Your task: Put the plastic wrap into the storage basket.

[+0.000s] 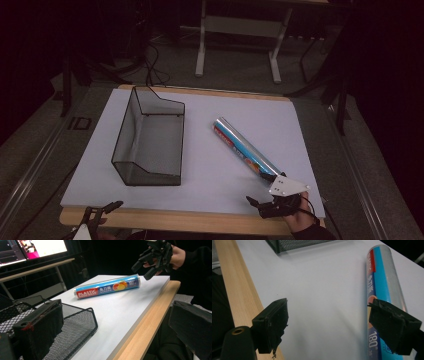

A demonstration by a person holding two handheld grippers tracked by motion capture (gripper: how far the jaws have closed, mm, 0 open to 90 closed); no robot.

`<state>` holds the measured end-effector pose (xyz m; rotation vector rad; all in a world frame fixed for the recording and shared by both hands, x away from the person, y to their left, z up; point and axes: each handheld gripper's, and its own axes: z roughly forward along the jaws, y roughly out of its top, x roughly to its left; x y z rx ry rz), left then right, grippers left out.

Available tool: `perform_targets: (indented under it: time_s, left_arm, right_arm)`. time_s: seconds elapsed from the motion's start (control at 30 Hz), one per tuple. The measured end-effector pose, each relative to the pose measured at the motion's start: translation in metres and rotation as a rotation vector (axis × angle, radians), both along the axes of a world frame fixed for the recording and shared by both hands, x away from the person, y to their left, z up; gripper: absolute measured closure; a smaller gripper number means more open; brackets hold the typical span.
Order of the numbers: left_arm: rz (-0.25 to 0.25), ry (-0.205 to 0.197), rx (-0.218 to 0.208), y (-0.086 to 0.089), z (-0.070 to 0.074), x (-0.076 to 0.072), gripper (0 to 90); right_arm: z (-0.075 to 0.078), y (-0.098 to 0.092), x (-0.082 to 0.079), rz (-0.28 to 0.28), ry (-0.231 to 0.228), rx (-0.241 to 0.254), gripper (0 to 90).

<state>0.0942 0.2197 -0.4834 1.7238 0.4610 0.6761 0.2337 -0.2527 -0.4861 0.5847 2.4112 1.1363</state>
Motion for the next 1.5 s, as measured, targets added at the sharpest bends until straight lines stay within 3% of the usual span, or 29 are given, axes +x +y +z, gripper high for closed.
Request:
perform_targets:
  time_s: [0.13, 0.17, 0.2, 0.33, 0.47, 0.53, 0.7, 0.8, 0.97, 1.23, 1.5]
  left_arm:
    - [-0.003, -0.001, 0.004, -0.001, 0.000, 0.000, 0.3]
    - [-0.004, -0.002, 0.005, -0.001, 0.000, 0.000, 0.3]
    - [-0.005, -0.002, 0.005, -0.001, 0.000, 0.000, 0.3]
    - [-0.004, -0.003, 0.000, -0.001, 0.000, 0.000, 0.3]
    - [-0.006, -0.003, 0.003, -0.002, 0.000, 0.000, 0.3]
    - [-0.007, -0.002, 0.004, -0.002, 0.000, 0.000, 0.3]
    - [-0.007, -0.001, 0.004, -0.002, -0.001, 0.000, 0.3]
    - [-0.007, 0.001, 0.005, -0.002, -0.001, 0.001, 0.3]
    - [-0.007, 0.002, 0.004, -0.002, -0.001, 0.001, 0.3]
    - [-0.009, 0.004, 0.003, -0.002, -0.001, 0.001, 0.3]
    - [-0.012, 0.004, 0.002, -0.002, -0.001, 0.000, 0.3]
  right_arm:
    - [0.003, 0.005, -0.003, -0.002, -0.001, -0.030, 12.2]
    - [0.003, 0.005, -0.003, -0.002, -0.001, -0.030, 12.2]
    - [0.004, 0.007, -0.004, 0.011, 0.038, -0.023, 12.2]
    - [0.006, 0.009, -0.006, 0.037, 0.046, -0.011, 12.2]
    - [0.017, 0.018, -0.011, 0.063, 0.023, -0.008, 11.0]
    - [0.021, 0.020, -0.008, 0.077, 0.053, 0.005, 10.8]
    - [0.035, 0.022, -0.001, 0.089, 0.056, 0.037, 10.2]
    - [0.045, 0.024, 0.002, 0.087, 0.032, 0.012, 9.7]
    - [0.060, 0.025, 0.012, 0.070, 0.018, 0.035, 9.4]
    - [0.075, 0.028, 0.036, 0.017, -0.021, 0.015, 9.4]
    - [0.075, 0.031, 0.066, 0.005, 0.006, -0.010, 9.4]
